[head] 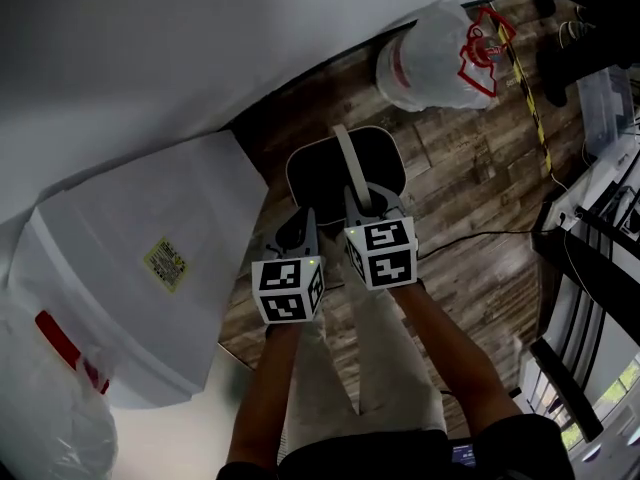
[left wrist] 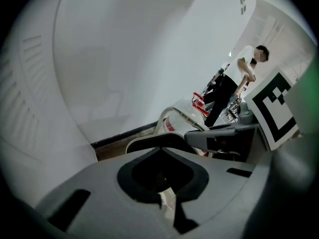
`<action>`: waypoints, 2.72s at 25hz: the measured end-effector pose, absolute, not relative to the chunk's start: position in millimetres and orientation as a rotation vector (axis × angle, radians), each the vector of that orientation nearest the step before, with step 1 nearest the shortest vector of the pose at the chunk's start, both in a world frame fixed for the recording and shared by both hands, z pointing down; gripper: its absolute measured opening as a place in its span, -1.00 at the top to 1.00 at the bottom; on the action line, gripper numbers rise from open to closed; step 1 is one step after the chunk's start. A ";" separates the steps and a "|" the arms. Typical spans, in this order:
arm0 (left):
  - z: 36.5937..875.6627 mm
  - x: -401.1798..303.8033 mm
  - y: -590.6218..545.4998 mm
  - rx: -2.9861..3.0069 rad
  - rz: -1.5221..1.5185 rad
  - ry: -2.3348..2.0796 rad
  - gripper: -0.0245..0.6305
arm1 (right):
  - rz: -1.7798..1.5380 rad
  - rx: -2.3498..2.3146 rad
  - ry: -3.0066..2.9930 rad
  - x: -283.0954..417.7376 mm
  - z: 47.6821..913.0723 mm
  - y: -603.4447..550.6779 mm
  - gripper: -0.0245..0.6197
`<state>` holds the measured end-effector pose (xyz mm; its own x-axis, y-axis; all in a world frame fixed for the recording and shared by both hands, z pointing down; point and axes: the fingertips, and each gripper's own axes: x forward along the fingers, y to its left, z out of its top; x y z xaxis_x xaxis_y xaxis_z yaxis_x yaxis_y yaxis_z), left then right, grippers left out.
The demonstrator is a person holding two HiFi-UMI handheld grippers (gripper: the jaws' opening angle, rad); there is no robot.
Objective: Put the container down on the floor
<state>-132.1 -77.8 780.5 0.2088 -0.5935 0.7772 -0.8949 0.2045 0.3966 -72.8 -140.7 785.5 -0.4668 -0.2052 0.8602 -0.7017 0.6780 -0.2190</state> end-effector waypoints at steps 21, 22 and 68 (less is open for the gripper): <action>862.5 -149.3 -76.2 1.445 0.419 -1.451 0.87 | 0.692 0.653 -1.946 -84.9 867.4 -136.2 0.83; 865.6 -150.2 -76.1 1.443 0.418 -1.447 0.87 | 0.689 0.654 -1.942 -85.1 871.4 -136.5 0.83; 973.8 -176.8 -93.4 1.339 0.334 -1.385 0.87 | 0.554 0.503 -1.899 -136.8 1002.3 -180.9 0.83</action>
